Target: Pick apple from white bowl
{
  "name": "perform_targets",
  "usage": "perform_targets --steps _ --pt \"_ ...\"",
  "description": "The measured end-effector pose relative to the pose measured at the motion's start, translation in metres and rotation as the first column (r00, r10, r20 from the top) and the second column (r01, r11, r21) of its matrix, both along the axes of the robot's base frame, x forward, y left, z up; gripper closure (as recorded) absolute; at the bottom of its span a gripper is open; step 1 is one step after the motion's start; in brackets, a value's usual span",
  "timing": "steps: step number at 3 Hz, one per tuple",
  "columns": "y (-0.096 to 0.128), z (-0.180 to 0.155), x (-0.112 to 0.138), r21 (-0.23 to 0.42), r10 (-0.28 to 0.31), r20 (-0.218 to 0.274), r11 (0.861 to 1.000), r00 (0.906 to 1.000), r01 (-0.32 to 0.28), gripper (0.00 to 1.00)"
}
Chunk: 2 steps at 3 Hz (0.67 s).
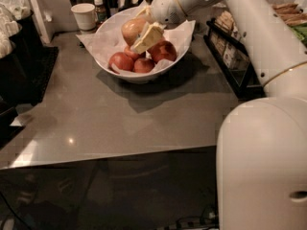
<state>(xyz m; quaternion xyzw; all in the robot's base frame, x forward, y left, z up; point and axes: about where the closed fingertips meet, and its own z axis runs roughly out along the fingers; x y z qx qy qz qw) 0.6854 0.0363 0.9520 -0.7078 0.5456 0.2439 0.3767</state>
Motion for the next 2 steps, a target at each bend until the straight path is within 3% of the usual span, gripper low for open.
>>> perform_targets --steps 1,2 --pt "-0.0058 0.0187 -0.0284 0.029 0.008 0.044 1.000 0.9990 -0.009 1.00" --pt "-0.0026 0.0130 -0.0302 0.024 0.013 0.032 1.000 0.9994 -0.014 1.00"
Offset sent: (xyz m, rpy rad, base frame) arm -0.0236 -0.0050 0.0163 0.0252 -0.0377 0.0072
